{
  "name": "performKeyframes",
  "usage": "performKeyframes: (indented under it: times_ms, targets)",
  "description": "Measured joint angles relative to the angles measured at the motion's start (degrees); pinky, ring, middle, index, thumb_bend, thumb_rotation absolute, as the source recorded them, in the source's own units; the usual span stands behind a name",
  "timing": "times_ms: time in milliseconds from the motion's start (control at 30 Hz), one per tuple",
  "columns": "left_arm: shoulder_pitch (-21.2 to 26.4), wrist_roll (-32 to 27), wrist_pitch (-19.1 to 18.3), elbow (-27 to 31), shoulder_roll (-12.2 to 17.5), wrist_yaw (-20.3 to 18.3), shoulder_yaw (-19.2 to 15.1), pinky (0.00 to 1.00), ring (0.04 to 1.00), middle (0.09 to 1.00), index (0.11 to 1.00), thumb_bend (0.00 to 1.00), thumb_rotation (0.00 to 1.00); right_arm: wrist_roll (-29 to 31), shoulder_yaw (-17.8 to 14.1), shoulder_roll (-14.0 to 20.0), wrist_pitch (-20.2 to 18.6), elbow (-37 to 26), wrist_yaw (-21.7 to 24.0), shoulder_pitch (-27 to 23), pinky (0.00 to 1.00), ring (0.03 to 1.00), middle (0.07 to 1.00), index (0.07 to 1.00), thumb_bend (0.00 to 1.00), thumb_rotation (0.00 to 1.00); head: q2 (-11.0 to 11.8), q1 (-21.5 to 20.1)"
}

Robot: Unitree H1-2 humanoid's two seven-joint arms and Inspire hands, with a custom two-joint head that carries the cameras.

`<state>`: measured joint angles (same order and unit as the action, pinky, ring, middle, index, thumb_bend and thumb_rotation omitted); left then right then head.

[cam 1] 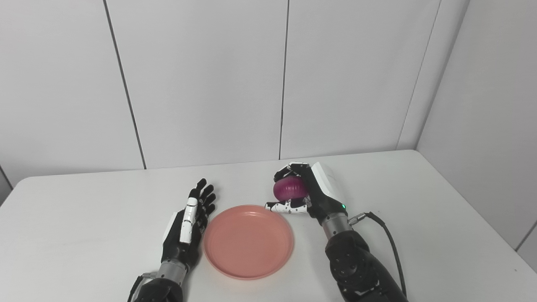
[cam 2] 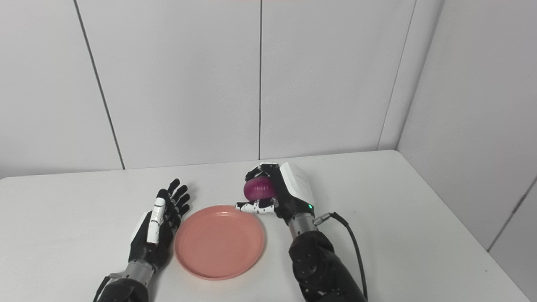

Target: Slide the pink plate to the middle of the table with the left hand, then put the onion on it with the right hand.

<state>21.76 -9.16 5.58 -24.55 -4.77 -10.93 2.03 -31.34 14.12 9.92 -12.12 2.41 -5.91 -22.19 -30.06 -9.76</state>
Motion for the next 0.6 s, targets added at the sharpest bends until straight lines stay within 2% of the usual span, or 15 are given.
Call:
performKeyframes:
  times_ms: [133, 500, 567, 600]
  targets:
    - [0.0, 0.0, 0.0, 0.0, 0.0, 0.1, 0.0, 1.00, 0.985, 0.980, 0.974, 0.59, 1.00, -0.7, 1.6, -0.7, 0.7, 1.4, 0.2, -0.1, 0.15, 0.400, 0.506, 0.488, 0.51, 0.00, -0.1, 0.5]
    - [0.0, 1.9, 0.2, 0.2, 0.1, 1.1, 0.3, 1.00, 0.982, 0.976, 0.964, 0.57, 1.00, -1.5, 4.8, -2.2, 3.4, 7.6, 0.8, -0.9, 0.23, 0.405, 0.514, 0.488, 0.51, 0.00, -0.5, 1.2]
    - [0.0, 2.3, 0.3, 0.2, 0.1, 1.1, 0.3, 0.99, 0.979, 0.975, 0.963, 0.57, 1.00, -1.6, 5.2, -2.3, 4.3, 8.7, 0.8, -0.9, 0.24, 0.367, 0.467, 0.540, 0.50, 0.00, -0.7, 1.2]
    - [0.0, 2.3, 0.3, 0.2, 0.1, 1.2, 0.4, 0.99, 0.978, 0.974, 0.962, 0.57, 1.00, -1.7, 5.5, -2.3, 4.6, 9.1, 0.8, -0.9, 0.23, 0.386, 0.488, 0.514, 0.51, 0.00, -0.7, 1.2]
